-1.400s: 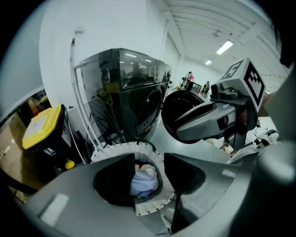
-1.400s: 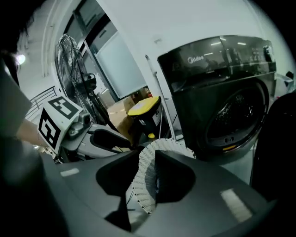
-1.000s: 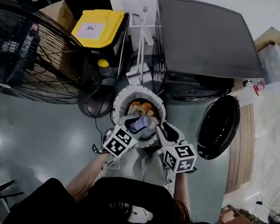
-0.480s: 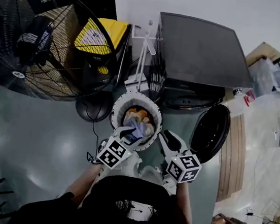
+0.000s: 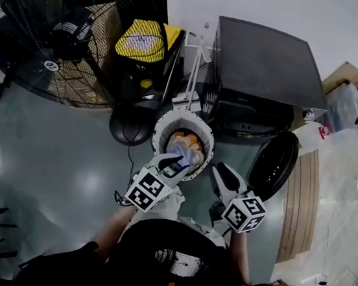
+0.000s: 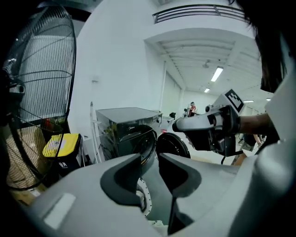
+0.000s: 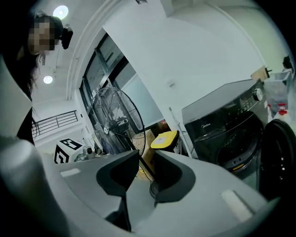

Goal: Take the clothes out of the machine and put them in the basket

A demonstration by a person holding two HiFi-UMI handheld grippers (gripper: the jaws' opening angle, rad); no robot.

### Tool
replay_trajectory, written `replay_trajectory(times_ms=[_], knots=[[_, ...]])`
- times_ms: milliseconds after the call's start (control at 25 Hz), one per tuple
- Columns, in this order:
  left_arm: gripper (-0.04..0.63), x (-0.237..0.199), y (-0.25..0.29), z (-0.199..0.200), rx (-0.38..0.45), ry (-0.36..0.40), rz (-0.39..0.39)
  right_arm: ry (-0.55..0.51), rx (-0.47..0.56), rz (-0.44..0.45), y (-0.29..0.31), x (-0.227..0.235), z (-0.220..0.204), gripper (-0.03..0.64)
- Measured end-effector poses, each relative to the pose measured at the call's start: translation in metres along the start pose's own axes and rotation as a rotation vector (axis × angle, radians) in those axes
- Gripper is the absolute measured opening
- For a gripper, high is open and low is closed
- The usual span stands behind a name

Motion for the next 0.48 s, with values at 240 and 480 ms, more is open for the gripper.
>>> replay_trajectory(times_ms=[240,480], knots=[[0.124,0.057,-0.022,-0.011,0.032,-0.042,0.014,-0.045,0.008,0.009,-0.054,-0.018,-0.016,0.107],[0.103,0.106,-0.042,-0.028,0.081,-0.104,0.015,-0.109,-0.004,0.013,-0.095,-0.03,-0.032,0.098]])
Point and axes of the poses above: the fingertips, and each gripper's own axes: y forward along the fingers, x to its right, z out of its top, the point moved 3 cm from there along -y, backward along the fingers, and after that the axes turned 9 degrees about -y, right-handed, at the moved point
